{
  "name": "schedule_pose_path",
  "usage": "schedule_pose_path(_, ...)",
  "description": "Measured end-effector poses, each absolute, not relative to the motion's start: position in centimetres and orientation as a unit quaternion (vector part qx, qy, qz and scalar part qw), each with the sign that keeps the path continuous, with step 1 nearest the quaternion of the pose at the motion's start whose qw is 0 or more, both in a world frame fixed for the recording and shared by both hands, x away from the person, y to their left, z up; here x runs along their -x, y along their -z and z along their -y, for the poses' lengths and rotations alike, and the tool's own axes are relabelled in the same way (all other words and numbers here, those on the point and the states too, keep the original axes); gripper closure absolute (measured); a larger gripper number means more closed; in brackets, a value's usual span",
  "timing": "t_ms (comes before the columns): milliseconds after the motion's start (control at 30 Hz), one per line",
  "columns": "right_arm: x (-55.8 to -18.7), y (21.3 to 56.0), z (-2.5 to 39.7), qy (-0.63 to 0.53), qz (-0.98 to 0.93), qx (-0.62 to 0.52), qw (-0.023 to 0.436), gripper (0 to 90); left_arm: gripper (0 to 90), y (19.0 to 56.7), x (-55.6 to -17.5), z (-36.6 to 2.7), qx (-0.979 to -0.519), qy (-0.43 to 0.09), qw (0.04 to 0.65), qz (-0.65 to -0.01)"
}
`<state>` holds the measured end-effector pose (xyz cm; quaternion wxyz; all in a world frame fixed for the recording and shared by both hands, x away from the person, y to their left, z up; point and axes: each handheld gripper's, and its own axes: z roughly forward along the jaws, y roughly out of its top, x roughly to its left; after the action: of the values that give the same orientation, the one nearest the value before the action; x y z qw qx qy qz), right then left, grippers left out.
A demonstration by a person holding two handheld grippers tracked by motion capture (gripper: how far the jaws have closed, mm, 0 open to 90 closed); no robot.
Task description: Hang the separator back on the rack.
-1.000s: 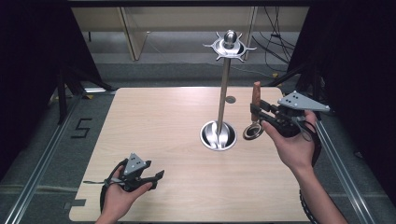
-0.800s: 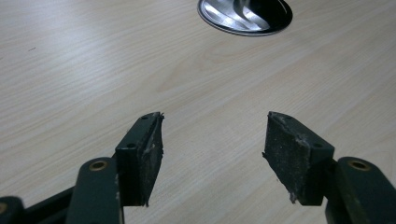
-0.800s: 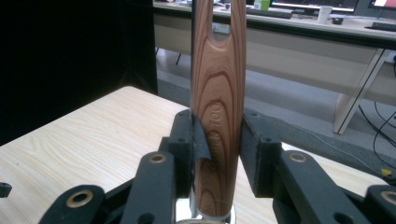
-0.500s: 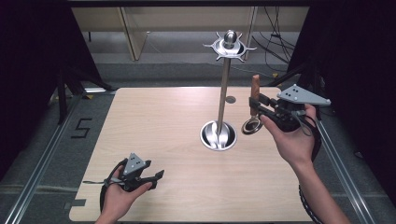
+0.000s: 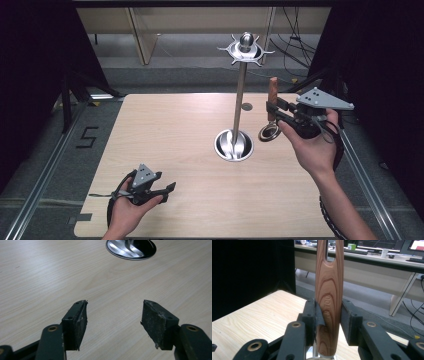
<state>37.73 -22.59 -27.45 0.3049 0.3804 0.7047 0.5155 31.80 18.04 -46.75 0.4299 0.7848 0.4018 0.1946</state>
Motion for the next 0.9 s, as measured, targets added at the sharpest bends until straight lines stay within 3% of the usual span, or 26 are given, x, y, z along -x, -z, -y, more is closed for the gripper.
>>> schedule_pose_path(900, -38.29, 26.55, 22.29, -0.516, -0.702, -0.38, 0.312, 68.6, 36.5, 46.74, -31.79, -18.06, -0.786, -0.195, 0.428, -0.401)
